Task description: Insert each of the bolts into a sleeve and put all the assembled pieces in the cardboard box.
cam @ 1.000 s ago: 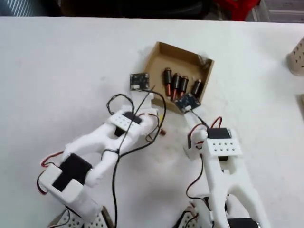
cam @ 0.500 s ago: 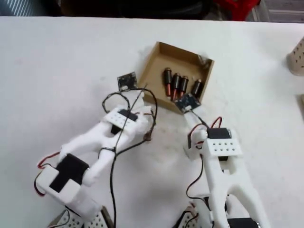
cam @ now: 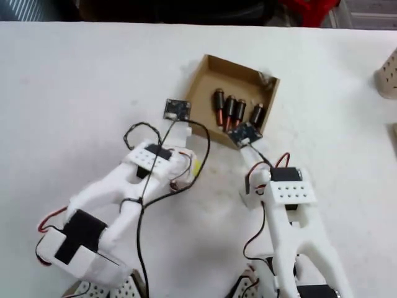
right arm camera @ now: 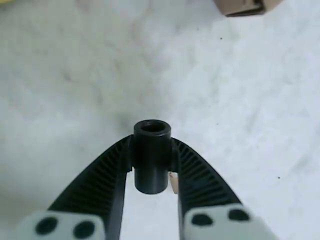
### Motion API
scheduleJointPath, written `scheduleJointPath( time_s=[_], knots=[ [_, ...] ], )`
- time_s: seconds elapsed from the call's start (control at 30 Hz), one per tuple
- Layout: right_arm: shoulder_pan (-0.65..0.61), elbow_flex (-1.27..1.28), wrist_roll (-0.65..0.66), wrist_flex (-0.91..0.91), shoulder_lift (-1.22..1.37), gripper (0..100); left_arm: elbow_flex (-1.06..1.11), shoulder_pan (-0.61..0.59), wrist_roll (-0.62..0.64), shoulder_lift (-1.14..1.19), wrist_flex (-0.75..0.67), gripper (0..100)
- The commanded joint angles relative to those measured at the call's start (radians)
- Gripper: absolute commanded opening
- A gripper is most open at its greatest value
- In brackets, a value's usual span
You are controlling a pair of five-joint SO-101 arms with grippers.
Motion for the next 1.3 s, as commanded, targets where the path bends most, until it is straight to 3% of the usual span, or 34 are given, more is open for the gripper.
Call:
scheduleJointPath(
  time_s=[0.0, 0.2, 0.63, 0.93, 1.1, 1.17, 1.27],
  knots=[
    [0.007, -0.005, 0.002, -0.013, -0.035, 1.7, -0.021, -0.03, -0.029, -0.042, 0.009, 28],
    [0.007, -0.005, 0.002, -0.013, -0.035, 1.7, -0.049, -0.065, -0.078, -0.039, 0.002, 17],
    [0.007, -0.005, 0.002, -0.013, -0.035, 1.7, -0.152, -0.051, -0.078, 0.093, -0.032, 21],
    [0.007, -0.005, 0.002, -0.012, -0.035, 1.7, -0.196, -0.008, -0.078, 0.143, 0.052, 20],
    [0.007, -0.005, 0.002, -0.012, -0.035, 1.7, -0.201, -0.016, -0.08, 0.147, 0.043, 1],
    [0.007, -0.005, 0.002, -0.013, -0.035, 1.7, -0.196, -0.012, -0.08, 0.147, 0.049, 5],
    [0.007, -0.005, 0.002, -0.013, -0.035, 1.7, -0.196, -0.015, -0.08, 0.147, 0.052, 2]
  ],
)
